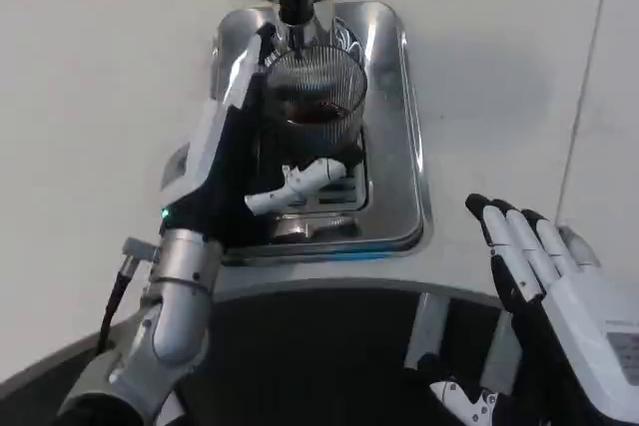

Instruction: Grasp the cup under the faucet to collect the drink, then remove the cup.

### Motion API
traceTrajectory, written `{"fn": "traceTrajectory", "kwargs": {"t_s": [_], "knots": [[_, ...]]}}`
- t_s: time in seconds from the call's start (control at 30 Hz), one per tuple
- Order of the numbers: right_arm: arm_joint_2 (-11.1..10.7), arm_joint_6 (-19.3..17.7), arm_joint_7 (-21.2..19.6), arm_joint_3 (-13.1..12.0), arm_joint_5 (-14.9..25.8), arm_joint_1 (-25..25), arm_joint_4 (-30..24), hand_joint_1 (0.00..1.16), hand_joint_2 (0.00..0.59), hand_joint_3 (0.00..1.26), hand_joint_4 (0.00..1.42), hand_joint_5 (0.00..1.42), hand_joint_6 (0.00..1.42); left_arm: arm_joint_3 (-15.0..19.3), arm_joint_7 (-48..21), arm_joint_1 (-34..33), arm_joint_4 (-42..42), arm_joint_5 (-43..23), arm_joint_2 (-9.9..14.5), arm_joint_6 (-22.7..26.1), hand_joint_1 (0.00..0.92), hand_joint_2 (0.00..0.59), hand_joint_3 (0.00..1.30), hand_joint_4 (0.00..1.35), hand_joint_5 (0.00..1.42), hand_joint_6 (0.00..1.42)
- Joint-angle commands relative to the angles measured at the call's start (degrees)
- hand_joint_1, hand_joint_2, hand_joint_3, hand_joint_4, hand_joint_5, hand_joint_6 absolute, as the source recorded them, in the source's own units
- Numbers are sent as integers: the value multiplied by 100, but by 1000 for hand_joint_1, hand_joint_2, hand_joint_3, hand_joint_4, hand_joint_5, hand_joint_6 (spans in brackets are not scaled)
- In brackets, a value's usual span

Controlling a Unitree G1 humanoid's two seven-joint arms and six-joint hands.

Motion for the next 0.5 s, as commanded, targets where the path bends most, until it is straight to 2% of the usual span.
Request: {"fn": "traceTrajectory", "kwargs": {"t_s": [0.03, 0.2, 0.37, 0.5], "knots": [[72, 73, 146, 54, -34, 20, -138, 652, 316, 0, 0, 0, 2, -63, 129, 109, 25, 71, -148, 184, 446, 45, 103, 208, 549, 763], [137, 138, 264, 44, -113, -73, -203, 657, 314, 0, 0, 0, 8, -78, 362, 115, 25, 64, -379, 362, 453, 43, 287, 422, 787, 1044], [211, 204, 319, 38, -213, -75, -253, 672, 303, 0, 0, 0, 16, -78, 722, 142, -27, 71, -650, 494, 540, 56, 542, 700, 1103, 1375], [275, 249, 329, 50, -285, -93, -260, 676, 304, 0, 0, 0, 17, -125, 785, 124, -25, 88, -807, 562, 648, 82, 633, 781, 1220, 1424]]}}
